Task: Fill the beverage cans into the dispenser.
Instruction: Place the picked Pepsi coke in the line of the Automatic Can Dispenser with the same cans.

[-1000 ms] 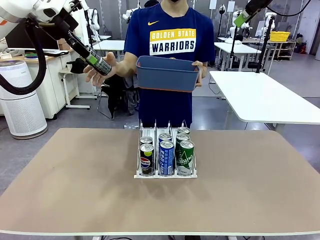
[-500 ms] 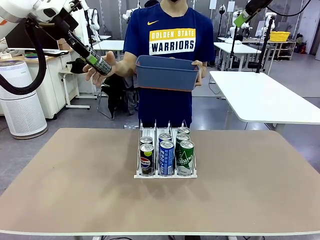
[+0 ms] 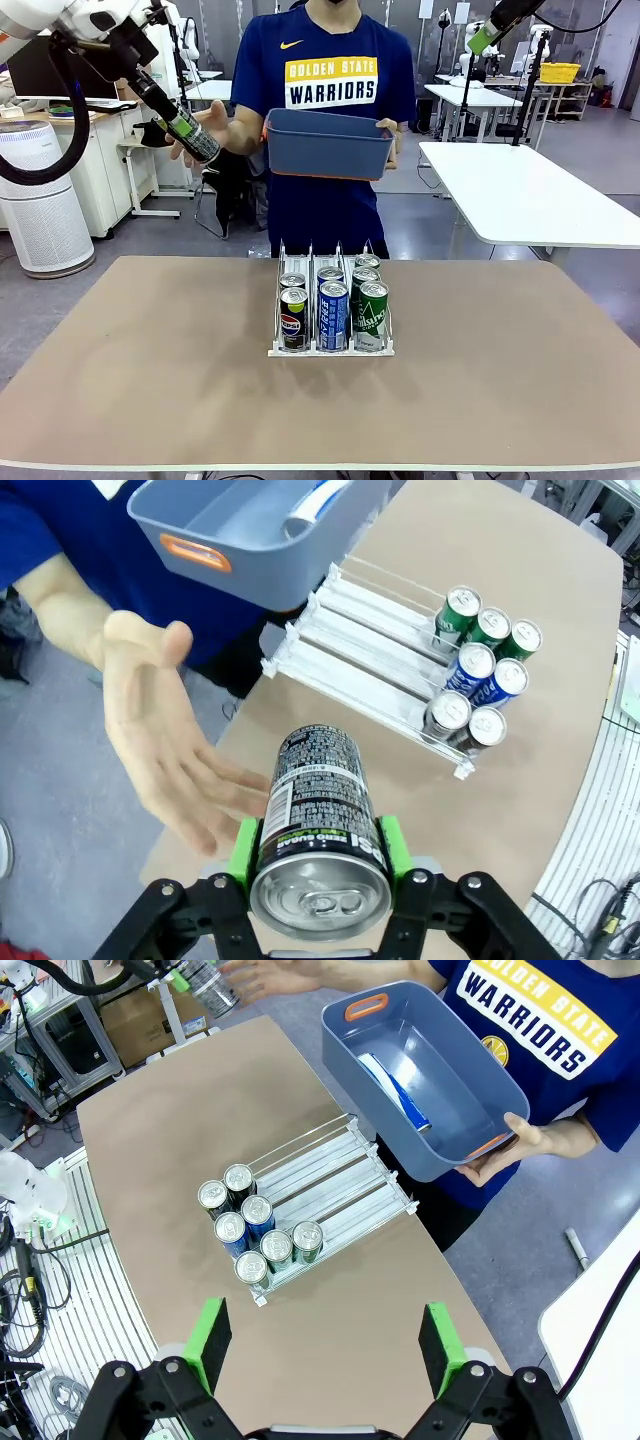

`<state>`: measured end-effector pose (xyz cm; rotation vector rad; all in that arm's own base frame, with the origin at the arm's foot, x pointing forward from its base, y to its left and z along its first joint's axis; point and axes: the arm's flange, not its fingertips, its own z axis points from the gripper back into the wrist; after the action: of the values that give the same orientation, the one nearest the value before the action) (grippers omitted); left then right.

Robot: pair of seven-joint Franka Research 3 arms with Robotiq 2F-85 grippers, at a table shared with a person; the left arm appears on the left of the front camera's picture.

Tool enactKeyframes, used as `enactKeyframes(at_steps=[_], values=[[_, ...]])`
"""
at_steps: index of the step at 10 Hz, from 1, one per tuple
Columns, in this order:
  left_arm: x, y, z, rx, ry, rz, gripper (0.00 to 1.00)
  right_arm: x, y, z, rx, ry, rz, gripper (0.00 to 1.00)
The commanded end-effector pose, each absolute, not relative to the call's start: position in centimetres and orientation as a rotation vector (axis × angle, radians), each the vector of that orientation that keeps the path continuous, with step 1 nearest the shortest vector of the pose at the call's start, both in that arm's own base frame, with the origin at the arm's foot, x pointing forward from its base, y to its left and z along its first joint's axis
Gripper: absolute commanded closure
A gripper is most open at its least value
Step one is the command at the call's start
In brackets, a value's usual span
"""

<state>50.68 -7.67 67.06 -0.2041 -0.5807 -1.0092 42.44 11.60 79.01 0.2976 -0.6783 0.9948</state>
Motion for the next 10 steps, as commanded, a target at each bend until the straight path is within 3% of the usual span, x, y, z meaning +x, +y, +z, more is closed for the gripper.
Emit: enactKeyframes(at_steps=[1, 6, 10], values=[[47.1, -9.0, 67.5, -0.166, -0.537, -0.933, 0.42, 42.4, 11.6, 79.0, 0.298, -0.678, 0.994, 0.0], [43.5, -11.3, 66.2, -0.154, -0.534, -0.799, 0.42, 42.4, 11.6, 79.0, 0.298, -0.678, 0.994, 0.0], [44.5, -10.2, 67.0, -0.166, -0.527, -0.84, 0.42, 42.4, 11.6, 79.0, 0.298, -0.678, 0.994, 0.0]])
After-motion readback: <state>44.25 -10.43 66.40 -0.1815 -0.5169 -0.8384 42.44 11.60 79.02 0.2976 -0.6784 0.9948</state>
